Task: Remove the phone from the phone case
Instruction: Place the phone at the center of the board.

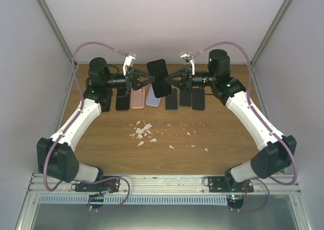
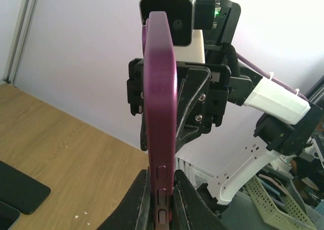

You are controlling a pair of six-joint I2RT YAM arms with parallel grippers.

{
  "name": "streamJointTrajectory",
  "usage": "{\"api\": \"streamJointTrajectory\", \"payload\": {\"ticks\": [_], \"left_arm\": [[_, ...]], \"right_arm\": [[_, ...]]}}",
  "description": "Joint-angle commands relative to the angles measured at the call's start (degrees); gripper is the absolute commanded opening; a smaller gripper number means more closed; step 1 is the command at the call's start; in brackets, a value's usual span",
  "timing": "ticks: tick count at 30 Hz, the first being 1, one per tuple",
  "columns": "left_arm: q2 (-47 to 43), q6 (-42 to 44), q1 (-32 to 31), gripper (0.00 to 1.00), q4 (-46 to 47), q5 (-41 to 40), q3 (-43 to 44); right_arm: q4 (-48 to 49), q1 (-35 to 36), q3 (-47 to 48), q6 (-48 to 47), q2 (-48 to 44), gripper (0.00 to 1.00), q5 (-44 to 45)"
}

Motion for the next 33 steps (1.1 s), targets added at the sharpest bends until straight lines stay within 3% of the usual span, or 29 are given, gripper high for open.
{"api": "streamJointTrajectory", "payload": {"ticks": [1, 3, 6, 9, 10, 13, 16, 24, 33], "left_arm": [[-0.06, 4.66, -1.17, 0.00, -0.25, 0.25, 3.09], [0.05, 6.28, -1.38, 0.00, -2.06, -0.07, 3.47], [0.02, 8.63, -1.59, 0.01, -5.29, -1.38, 4.39], [-0.03, 9.77, -1.57, 0.17, -6.71, -2.04, 4.91], [-0.03, 9.91, -1.55, 0.27, -6.89, -2.19, 5.00], [0.02, 10.39, -1.50, 0.74, -7.59, -2.50, 5.23], [0.06, 10.97, -1.53, 0.98, -8.08, -2.87, 5.32], [0.30, 14.25, -1.53, 0.99, -12.28, -4.38, 6.06], [1.58, 18.75, -0.83, 0.99, -16.37, -6.06, 9.05]], "right_arm": [[-2.40, 0.32, 0.95, -1.66, -0.22, 0.10, 0.48], [-2.40, 0.15, 0.92, -1.39, -0.27, 0.02, -0.02], [-2.17, -0.49, 0.87, -0.32, -0.27, 0.00, -1.00], [-2.27, -1.14, 0.49, -0.56, -0.56, 0.01, -0.81], [-2.32, -1.50, 0.19, -0.73, -0.77, 0.00, -0.48], [-2.59, -2.57, -0.47, -1.11, -1.23, 0.01, -0.14], [-3.84, -4.10, -0.54, -1.92, -1.28, 0.01, -0.18], [-10.98, -9.84, -1.35, -8.02, -0.47, 0.00, -0.05], [-19.41, -21.11, -3.04, -16.15, 1.13, 0.00, 2.66]]}}
